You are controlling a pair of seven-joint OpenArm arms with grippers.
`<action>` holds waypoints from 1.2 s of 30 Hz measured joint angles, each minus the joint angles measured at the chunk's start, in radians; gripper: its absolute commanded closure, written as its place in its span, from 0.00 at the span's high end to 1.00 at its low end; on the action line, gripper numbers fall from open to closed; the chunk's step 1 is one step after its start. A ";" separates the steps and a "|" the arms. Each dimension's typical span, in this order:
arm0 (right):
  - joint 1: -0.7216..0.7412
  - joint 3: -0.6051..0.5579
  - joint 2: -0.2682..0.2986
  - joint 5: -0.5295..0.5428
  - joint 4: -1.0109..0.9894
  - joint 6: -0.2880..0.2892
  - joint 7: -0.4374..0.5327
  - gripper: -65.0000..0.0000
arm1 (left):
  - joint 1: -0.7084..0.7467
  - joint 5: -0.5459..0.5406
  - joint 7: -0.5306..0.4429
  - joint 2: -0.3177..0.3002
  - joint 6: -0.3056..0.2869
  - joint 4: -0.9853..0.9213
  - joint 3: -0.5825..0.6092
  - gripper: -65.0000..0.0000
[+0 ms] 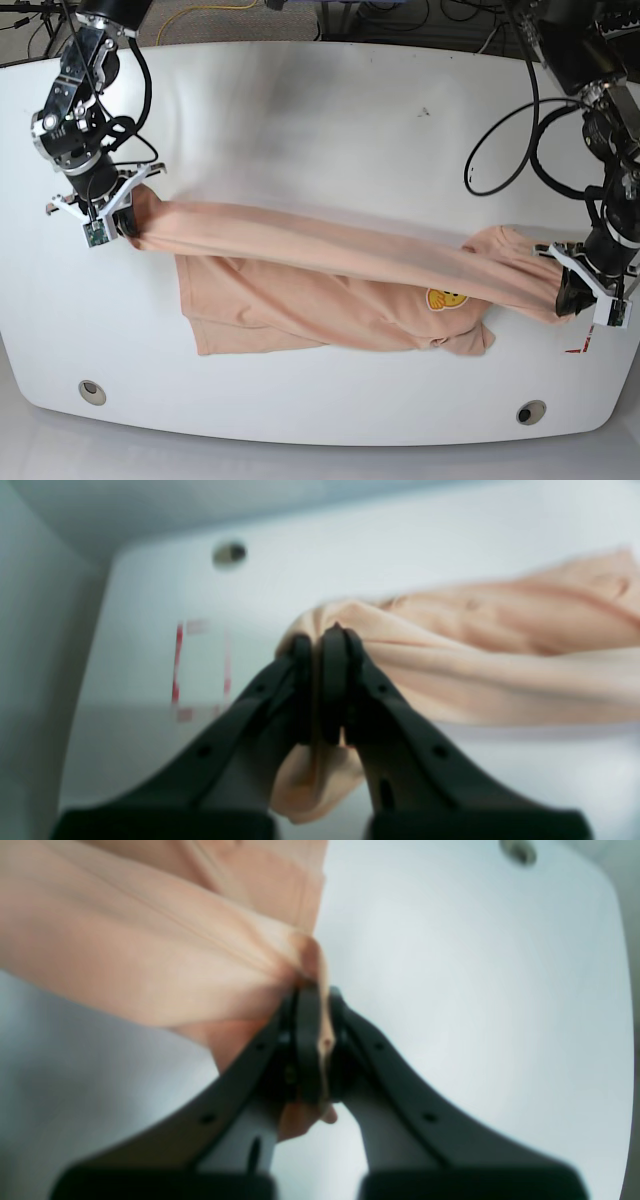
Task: Fold the T-shirt properly
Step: 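Lift and stretch the shirt between both grippers, flipping it flat, then lower the stretched shirt onto the table with both grippers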
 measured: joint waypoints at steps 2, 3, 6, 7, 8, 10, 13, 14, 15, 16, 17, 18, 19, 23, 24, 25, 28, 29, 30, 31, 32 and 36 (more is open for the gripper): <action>-0.037 0.002 -0.005 -0.001 0.000 0.000 0.016 0.00 | 0.039 0.002 0.000 -0.007 -0.011 0.000 -0.008 0.00; -0.054 0.002 -0.011 0.001 0.000 0.000 0.025 0.00 | 0.060 0.001 0.000 -0.009 -0.027 0.000 -0.014 0.00; -0.099 -0.001 -0.029 0.004 0.000 0.001 0.033 0.00 | 0.119 -0.006 -0.002 -0.023 -0.069 0.000 -0.032 0.00; -0.110 -0.002 -0.036 0.003 0.000 0.000 0.031 0.00 | 0.136 -0.003 -0.006 -0.029 -0.077 0.000 -0.034 0.00; -0.122 -0.001 -0.043 0.002 0.000 0.000 0.030 0.00 | 0.156 -0.003 -0.007 -0.036 -0.093 0.000 -0.037 0.00; -0.137 -0.001 -0.059 -0.009 0.000 0.000 0.030 0.00 | 0.183 -0.002 -0.007 -0.047 -0.110 -0.001 -0.038 0.00; -0.149 -0.001 -0.079 -0.008 0.000 -0.001 0.033 0.00 | 0.216 0.002 -0.016 -0.053 -0.123 -0.002 -0.040 0.00; -0.153 -0.002 -0.085 -0.007 0.000 0.000 0.035 0.00 | 0.226 0.002 -0.015 -0.054 -0.126 -0.002 -0.040 0.00; -0.157 -0.002 -0.092 -0.008 0.000 0.000 0.035 0.00 | 0.238 0.002 -0.015 -0.057 -0.128 -0.002 -0.040 0.00; -0.162 -0.002 -0.097 -0.008 0.000 0.000 0.035 0.00 | 0.249 0.001 -0.015 -0.063 -0.131 -0.002 -0.040 0.00; -0.166 -0.002 -0.102 -0.008 -0.001 0.000 0.034 0.00 | 0.257 0.001 -0.014 -0.066 -0.134 -0.002 -0.040 0.00; -0.169 -0.002 -0.106 -0.008 -0.001 0.000 0.033 0.00 | 0.263 0.002 -0.015 -0.071 -0.134 -0.002 -0.040 0.00; -0.170 0.000 -0.113 -0.009 -0.001 0.000 0.028 0.00 | 0.269 0.001 -0.014 -0.076 -0.135 -0.002 -0.040 0.00; -0.169 0.000 -0.145 -0.013 -0.001 -0.006 0.027 0.00 | 0.273 0.002 -0.015 -0.086 -0.132 -0.002 -0.041 0.00; -0.169 -0.001 -0.151 -0.011 -0.001 -0.006 0.028 0.00 | 0.276 0.002 -0.016 -0.087 -0.131 -0.002 -0.041 0.00; -0.169 -0.002 -0.157 -0.010 -0.001 -0.006 0.028 0.00 | 0.280 0.002 -0.018 -0.088 -0.132 -0.002 -0.041 0.00; -0.170 -0.001 -0.172 -0.012 -0.002 -0.006 0.027 0.00 | 0.303 0.002 -0.022 -0.093 -0.132 -0.002 -0.041 0.00; -0.170 -0.001 -0.176 -0.012 -0.003 -0.007 0.027 0.00 | 0.311 0.002 -0.021 -0.095 -0.132 -0.002 -0.039 0.00; -0.170 0.000 -0.180 -0.012 -0.004 -0.007 0.027 0.00 | 0.319 0.002 -0.021 -0.098 -0.132 -0.002 -0.037 0.02; -0.169 0.000 -0.187 -0.013 -0.005 -0.007 0.027 0.00 | 0.327 0.002 -0.019 -0.099 -0.132 -0.002 -0.037 0.04; -0.170 0.000 -0.192 -0.013 -0.005 -0.007 0.027 0.00 | 0.330 0.002 -0.018 -0.099 -0.132 -0.002 -0.037 0.08; -0.170 -0.002 -0.213 -0.011 -0.012 -0.008 0.028 0.14 | 0.346 0.002 -0.018 -0.099 -0.150 -0.002 -0.037 0.37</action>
